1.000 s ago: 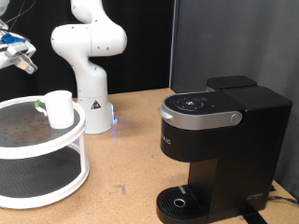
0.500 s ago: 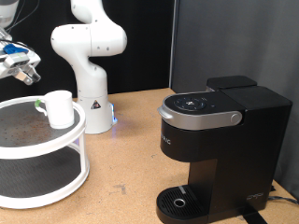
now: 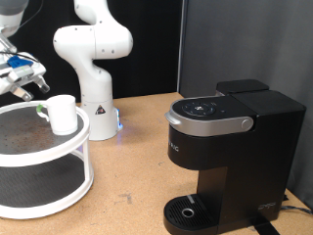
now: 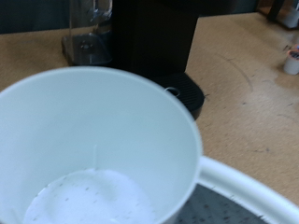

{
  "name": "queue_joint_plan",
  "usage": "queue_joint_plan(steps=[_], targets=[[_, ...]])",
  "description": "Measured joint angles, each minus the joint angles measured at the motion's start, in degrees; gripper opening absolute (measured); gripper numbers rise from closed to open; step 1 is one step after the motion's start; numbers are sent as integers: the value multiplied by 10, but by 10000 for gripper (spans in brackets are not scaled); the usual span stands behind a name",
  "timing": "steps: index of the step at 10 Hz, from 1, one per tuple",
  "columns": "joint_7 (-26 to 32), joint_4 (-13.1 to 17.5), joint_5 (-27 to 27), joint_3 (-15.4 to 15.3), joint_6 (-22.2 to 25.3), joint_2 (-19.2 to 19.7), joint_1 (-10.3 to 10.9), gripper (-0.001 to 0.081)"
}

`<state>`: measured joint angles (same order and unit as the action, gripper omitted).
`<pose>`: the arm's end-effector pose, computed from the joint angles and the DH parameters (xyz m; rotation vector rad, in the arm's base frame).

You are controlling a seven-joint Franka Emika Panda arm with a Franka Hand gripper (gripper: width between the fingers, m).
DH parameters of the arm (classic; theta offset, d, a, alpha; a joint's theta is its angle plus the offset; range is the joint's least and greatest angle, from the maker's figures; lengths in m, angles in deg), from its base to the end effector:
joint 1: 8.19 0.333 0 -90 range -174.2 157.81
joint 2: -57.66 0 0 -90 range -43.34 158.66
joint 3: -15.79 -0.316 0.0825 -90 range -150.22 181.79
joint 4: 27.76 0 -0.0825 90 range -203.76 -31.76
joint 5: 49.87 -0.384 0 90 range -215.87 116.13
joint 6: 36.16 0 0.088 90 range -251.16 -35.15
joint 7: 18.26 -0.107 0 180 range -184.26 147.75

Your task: Make a cup of coffee with the keurig machine

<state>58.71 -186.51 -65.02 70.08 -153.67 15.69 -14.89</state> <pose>0.2085 -0.2581 0.3449 -2.4111 -0.4148 -0.7764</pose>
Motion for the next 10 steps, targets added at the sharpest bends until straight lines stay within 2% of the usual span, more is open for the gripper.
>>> queue_joint_plan(steps=[1,2,5,10], targets=[[5,-5,6,0,-1,8,0,746],[11,-9,11,0,-3,15,0,789],[32,-19,20,6,-3,30,0,804],[42,-25,22,12,-3,33,0,807]])
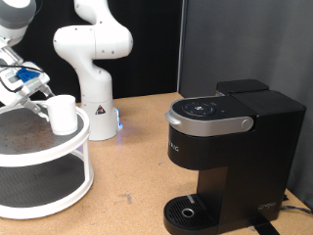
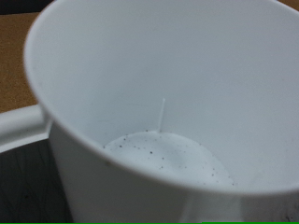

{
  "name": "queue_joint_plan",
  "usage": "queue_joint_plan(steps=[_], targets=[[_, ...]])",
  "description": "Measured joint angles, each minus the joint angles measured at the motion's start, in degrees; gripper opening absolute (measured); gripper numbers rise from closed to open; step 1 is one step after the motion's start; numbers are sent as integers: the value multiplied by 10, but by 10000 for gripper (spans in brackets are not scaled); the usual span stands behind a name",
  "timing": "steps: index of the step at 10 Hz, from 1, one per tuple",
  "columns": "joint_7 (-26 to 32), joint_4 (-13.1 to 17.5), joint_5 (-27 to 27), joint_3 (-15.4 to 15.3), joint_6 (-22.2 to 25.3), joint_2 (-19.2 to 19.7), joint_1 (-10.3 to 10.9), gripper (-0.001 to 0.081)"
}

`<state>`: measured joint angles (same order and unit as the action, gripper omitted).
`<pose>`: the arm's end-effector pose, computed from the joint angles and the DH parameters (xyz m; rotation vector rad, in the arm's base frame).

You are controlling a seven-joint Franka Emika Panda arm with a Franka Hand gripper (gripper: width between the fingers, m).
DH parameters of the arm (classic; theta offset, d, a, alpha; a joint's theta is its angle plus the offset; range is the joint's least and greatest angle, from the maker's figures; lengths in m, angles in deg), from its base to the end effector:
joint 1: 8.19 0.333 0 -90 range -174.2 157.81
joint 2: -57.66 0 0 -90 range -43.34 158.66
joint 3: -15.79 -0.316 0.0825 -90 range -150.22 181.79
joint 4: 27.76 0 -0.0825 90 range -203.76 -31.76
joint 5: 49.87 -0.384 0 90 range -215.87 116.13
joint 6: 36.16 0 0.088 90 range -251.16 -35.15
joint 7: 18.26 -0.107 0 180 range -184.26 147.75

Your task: Make a cup of coffee with the keurig machine

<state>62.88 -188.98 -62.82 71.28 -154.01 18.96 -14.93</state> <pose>0.2015 -0.2460 0.3130 -2.4037 -0.4895 -0.6885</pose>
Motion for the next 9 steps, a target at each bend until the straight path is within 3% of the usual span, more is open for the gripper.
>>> queue_joint_plan(steps=[2,3,4,5,6,7,8,9], targets=[[0,0,0,1,0,0,0,807],[0,0,0,1,0,0,0,717],[0,0,0,1,-1,0,0,568],[0,0,0,1,-1,0,0,568],[-1,0,-1,1,-2,0,0,390],[-1,0,-2,1,-2,0,0,390],[-3,1,-4,1,-2,0,0,207],[-8,2,-4,1,4,0,0,80]])
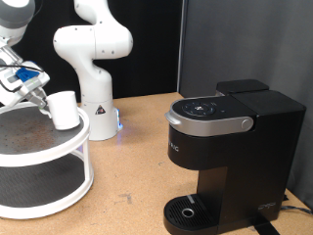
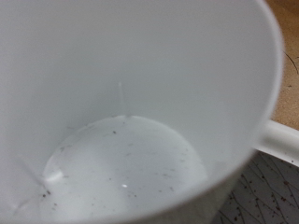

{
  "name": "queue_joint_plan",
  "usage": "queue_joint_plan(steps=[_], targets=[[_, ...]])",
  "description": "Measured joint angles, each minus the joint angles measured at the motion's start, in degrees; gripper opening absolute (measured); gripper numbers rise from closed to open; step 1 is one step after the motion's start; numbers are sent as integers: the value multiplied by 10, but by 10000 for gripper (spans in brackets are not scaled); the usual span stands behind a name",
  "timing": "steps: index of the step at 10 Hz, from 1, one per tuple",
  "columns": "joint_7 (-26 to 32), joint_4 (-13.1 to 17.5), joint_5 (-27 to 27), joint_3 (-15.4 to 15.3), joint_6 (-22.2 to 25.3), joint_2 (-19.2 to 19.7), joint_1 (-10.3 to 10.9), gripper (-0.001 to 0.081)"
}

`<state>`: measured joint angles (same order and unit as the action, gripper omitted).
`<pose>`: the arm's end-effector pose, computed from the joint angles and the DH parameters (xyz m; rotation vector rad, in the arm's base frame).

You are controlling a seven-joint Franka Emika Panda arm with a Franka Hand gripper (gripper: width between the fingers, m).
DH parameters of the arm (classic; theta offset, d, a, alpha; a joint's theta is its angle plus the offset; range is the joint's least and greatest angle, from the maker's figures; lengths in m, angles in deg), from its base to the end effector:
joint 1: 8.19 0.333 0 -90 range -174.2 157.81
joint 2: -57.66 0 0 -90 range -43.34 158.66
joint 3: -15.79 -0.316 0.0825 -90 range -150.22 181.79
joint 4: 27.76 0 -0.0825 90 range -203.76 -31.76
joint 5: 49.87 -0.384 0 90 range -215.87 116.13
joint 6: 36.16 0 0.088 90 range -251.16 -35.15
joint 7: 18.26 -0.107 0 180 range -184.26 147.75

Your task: Make a cup of coffee with the keurig machine

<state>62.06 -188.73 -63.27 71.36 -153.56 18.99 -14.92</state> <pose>0.2015 -0.2467 0.3142 -2.3972 -0.4652 -0.6870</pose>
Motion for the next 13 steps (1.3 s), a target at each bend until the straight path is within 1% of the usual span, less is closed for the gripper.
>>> queue_joint_plan(steps=[2,3,5,6,8,10,12,13], targets=[[-12,7,-2,-4,26,0,3,72],[-18,14,-12,-9,39,-1,8,73],[-41,25,-43,-23,46,-5,20,73],[-62,30,-56,-34,46,-7,26,73],[-116,37,-69,-68,32,-5,40,73],[-161,46,-69,-96,18,12,61,72],[-175,61,-82,-105,-1,41,92,72],[-174,60,-82,-104,-1,40,91,72]])
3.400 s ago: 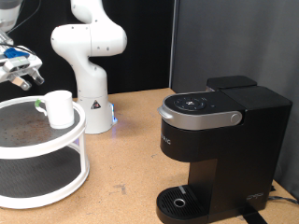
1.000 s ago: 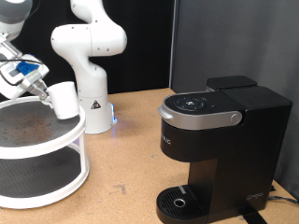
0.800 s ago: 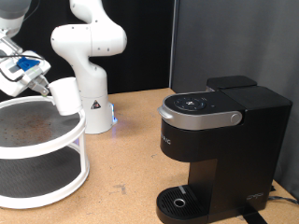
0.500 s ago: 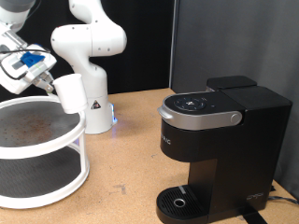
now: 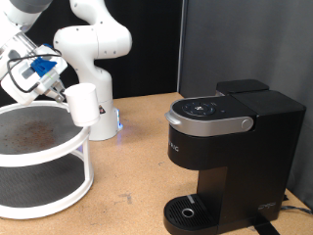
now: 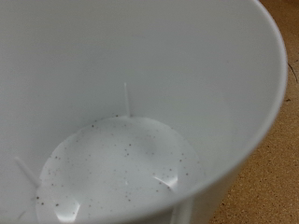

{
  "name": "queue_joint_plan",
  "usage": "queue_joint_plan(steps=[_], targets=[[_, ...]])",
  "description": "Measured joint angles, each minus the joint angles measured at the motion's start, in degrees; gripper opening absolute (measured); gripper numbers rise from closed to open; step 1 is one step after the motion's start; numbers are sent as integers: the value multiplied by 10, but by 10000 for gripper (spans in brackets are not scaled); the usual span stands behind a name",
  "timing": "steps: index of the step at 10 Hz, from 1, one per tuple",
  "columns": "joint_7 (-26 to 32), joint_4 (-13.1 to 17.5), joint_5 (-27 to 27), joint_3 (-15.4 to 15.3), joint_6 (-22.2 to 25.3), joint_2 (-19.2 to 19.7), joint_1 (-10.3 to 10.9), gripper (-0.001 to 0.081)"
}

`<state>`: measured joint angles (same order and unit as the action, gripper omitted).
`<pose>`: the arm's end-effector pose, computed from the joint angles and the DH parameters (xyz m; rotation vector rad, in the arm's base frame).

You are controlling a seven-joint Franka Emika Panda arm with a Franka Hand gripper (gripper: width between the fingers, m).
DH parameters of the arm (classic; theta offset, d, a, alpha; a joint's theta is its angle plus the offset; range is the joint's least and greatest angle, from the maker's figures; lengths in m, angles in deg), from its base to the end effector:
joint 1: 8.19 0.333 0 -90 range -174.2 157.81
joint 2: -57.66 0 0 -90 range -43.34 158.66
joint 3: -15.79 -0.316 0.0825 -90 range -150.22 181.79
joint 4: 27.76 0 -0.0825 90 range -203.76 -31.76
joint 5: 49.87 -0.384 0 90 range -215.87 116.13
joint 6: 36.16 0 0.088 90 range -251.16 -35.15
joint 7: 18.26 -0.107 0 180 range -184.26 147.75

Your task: Make a cup of coffee with the keurig machine

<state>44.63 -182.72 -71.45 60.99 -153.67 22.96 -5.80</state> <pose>0.2867 -0.2069 0.3626 -2.4178 -0.3342 -0.5186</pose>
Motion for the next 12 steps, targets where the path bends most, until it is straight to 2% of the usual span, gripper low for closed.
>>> queue_joint_plan(steps=[1,3,5,6,8,9,12], targets=[[0,-4,-17,-1,-14,-2,1,72],[-10,-23,-71,-21,-102,-2,18,72],[-23,-32,-120,-42,-179,8,59,72],[-26,-31,-135,-49,-197,18,79,72],[-28,-30,-153,-54,-213,37,110,72],[-30,-26,-154,-54,-213,45,116,72],[-27,-32,-151,-51,-211,48,116,72]])
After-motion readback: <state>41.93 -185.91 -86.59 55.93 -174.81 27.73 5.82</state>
